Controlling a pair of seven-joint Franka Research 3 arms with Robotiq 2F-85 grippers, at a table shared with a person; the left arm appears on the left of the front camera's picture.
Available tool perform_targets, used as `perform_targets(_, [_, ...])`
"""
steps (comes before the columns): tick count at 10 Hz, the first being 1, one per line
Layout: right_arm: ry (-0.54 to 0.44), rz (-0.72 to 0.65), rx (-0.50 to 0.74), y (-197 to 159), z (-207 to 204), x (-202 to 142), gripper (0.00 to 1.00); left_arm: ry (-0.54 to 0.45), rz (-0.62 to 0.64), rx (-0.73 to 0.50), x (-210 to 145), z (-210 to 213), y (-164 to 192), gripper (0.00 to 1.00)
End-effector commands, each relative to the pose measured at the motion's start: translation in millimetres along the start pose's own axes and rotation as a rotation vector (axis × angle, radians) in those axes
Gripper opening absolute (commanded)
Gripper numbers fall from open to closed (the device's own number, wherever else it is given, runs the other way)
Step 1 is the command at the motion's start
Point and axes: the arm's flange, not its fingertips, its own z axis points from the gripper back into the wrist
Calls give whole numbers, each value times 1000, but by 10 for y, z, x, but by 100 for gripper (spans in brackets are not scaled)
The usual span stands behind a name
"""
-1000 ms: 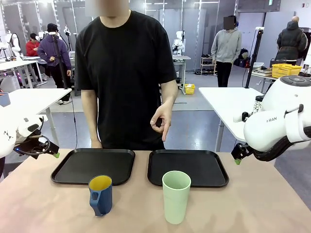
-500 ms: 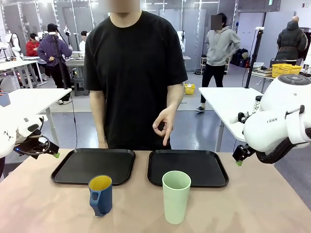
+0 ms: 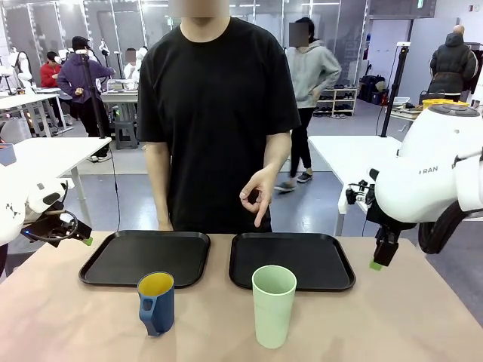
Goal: Sort and store the cups by type.
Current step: Pick up the Reusable plastic cup.
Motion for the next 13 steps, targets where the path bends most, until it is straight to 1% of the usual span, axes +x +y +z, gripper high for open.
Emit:
perform_targets(1, [-38, 146, 48, -44, 27, -137, 100, -2, 0, -1, 10, 11, 1, 100])
perform_targets(3, [-22, 184, 75, -14, -32, -114, 100, -2, 0, -1, 10, 11, 1, 100])
perform_targets(4, [-12, 143, 30, 9, 4, -46, 100, -2, 0, -1, 10, 11, 1, 100])
perform_targets(6, [-12, 143, 30, 9, 4, -46, 100, -2, 0, -1, 10, 11, 1, 100])
perform_targets(7, [-6, 170, 40, 13, -6, -61, 100, -2, 0, -1, 10, 11, 1, 100])
perform_targets(8, [-54, 323, 122, 8, -95, -81, 100, -2, 0, -1, 10, 11, 1, 100])
perform_targets(9, [-87, 364, 160, 66, -135, -132, 100, -2, 0, -1, 10, 11, 1, 100])
perform_targets(10, [-186, 401, 196, 144, -188, -188, 100, -2, 0, -1, 10, 11, 1, 100])
perform_targets(11, [-257, 441, 222, 216, -248, -221, 100, -2, 0, -1, 10, 11, 1, 100])
perform_targets(12, [-357, 452, 252, 293, -304, -230, 100, -2, 0, -1, 10, 11, 1, 100])
perform_targets(13, [-430, 433, 281, 347, -393, -232, 100, -2, 0, -1, 10, 11, 1, 100])
